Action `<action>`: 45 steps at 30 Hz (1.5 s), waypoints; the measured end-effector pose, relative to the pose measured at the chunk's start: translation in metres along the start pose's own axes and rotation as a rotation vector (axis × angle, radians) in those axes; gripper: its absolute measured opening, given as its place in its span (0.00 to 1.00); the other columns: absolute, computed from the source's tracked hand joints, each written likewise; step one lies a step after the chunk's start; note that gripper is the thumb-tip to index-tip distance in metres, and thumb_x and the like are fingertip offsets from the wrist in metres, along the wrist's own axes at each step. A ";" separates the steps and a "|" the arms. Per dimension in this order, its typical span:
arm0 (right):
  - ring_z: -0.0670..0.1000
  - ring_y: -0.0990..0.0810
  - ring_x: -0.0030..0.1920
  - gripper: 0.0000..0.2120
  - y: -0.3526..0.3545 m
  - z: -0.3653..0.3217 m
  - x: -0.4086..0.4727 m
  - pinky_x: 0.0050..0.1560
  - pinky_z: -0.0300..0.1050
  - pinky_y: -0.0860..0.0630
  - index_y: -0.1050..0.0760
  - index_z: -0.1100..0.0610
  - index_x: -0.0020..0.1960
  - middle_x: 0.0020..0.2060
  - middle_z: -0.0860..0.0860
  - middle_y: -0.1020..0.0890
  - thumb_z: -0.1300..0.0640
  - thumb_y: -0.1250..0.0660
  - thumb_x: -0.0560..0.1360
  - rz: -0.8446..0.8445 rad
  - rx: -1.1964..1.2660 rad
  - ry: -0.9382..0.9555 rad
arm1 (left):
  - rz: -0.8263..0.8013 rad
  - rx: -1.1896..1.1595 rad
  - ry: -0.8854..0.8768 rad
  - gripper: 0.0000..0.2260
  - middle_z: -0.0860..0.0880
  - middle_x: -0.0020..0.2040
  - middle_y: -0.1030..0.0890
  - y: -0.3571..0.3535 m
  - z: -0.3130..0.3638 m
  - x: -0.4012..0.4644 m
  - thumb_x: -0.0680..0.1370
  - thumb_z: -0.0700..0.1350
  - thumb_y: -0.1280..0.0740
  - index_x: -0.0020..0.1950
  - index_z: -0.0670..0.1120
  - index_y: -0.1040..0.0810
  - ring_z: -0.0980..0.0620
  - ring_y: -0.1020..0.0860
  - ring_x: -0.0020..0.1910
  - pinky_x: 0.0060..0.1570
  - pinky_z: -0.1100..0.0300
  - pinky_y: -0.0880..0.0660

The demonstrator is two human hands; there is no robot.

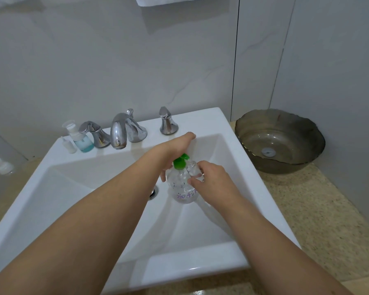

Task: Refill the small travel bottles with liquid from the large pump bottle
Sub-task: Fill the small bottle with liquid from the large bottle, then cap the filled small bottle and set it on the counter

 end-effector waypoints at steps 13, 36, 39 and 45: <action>0.55 0.22 0.48 0.11 -0.003 0.000 0.002 0.51 0.52 0.24 0.24 0.55 0.53 0.48 0.51 0.20 0.51 0.31 0.74 -0.017 -0.018 0.008 | 0.131 0.039 -0.056 0.19 0.36 0.56 0.19 0.004 -0.003 0.009 0.80 0.45 0.49 0.57 0.38 0.22 0.33 0.20 0.53 0.49 0.30 0.22; 0.53 0.22 0.46 0.10 0.020 -0.012 -0.034 0.47 0.49 0.24 0.26 0.57 0.52 0.46 0.51 0.21 0.52 0.32 0.75 0.109 0.091 -0.038 | 0.179 -0.554 -0.216 0.22 0.43 0.61 0.19 0.027 -0.035 -0.028 0.84 0.56 0.45 0.59 0.41 0.21 0.45 0.26 0.55 0.46 0.54 0.36; 0.52 0.22 0.46 0.10 0.017 -0.025 -0.047 0.48 0.50 0.23 0.26 0.57 0.52 0.46 0.50 0.21 0.53 0.32 0.75 0.115 0.120 -0.041 | 0.132 -0.412 -0.205 0.21 0.46 0.59 0.20 0.033 -0.053 -0.043 0.84 0.55 0.45 0.61 0.41 0.21 0.44 0.25 0.57 0.57 0.50 0.32; 0.50 0.22 0.46 0.10 0.005 -0.050 -0.066 0.49 0.50 0.23 0.25 0.56 0.53 0.47 0.48 0.21 0.52 0.33 0.75 0.102 0.148 -0.057 | 0.119 -0.174 -0.205 0.16 0.46 0.61 0.19 0.072 -0.102 -0.061 0.84 0.54 0.42 0.58 0.45 0.22 0.43 0.24 0.60 0.61 0.45 0.31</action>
Point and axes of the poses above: each hand's wrist, its own x-axis towards the middle knuckle, its own y-axis out of the back of the hand, z = x × y, the point moved 8 cm from there along x, towards the middle knuckle
